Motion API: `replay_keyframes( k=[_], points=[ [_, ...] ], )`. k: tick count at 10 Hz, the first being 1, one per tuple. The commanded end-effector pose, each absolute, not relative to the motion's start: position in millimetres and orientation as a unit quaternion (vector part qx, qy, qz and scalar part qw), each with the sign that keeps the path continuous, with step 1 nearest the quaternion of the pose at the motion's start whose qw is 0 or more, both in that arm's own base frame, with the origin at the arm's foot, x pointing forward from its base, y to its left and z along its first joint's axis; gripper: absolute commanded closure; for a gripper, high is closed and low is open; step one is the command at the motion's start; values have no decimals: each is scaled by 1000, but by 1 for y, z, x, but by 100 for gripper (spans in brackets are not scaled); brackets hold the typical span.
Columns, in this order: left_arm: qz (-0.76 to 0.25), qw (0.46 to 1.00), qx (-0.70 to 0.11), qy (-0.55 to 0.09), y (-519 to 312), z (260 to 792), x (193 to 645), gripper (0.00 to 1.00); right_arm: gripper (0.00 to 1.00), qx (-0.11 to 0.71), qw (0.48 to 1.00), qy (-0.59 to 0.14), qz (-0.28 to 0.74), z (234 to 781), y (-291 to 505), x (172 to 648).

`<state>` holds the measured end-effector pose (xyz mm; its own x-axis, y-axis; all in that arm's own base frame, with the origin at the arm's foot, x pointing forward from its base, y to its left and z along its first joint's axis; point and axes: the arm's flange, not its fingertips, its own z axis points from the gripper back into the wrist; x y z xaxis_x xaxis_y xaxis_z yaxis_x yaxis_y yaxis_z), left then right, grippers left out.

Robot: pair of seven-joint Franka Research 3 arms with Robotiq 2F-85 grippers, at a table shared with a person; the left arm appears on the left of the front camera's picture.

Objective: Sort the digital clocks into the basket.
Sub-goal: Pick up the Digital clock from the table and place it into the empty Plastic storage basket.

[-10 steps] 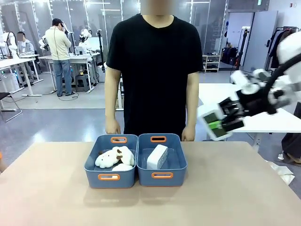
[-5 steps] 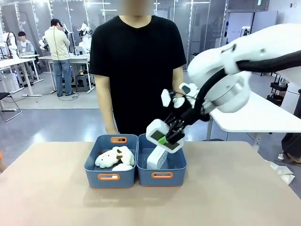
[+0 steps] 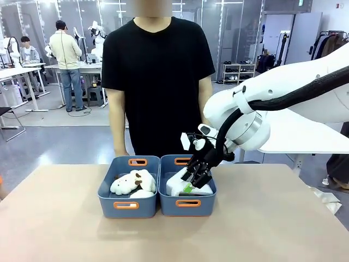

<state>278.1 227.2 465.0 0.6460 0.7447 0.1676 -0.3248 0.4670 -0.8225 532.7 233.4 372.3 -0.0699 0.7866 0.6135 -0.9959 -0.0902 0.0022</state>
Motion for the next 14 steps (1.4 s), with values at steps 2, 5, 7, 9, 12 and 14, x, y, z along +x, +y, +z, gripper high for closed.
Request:
replay_keyframes(
  k=[2,5,7,9,12,14],
  points=[
    [315,812,-409,-272,228,462,278,0,0,238,641,-216,697,389,231,535],
    [315,812,-409,-272,228,462,278,0,0,232,636,-229,700,387,230,539],
    [315,812,-409,-272,228,462,278,0,0,232,636,-229,700,387,230,539],
    [315,812,-409,-272,228,462,278,0,0,232,636,-229,700,387,230,539],
    [315,812,-409,-272,228,462,278,0,0,232,636,-229,700,387,230,539],
    [315,812,-409,-272,228,462,278,0,0,232,636,-229,700,387,230,539]
  ],
)
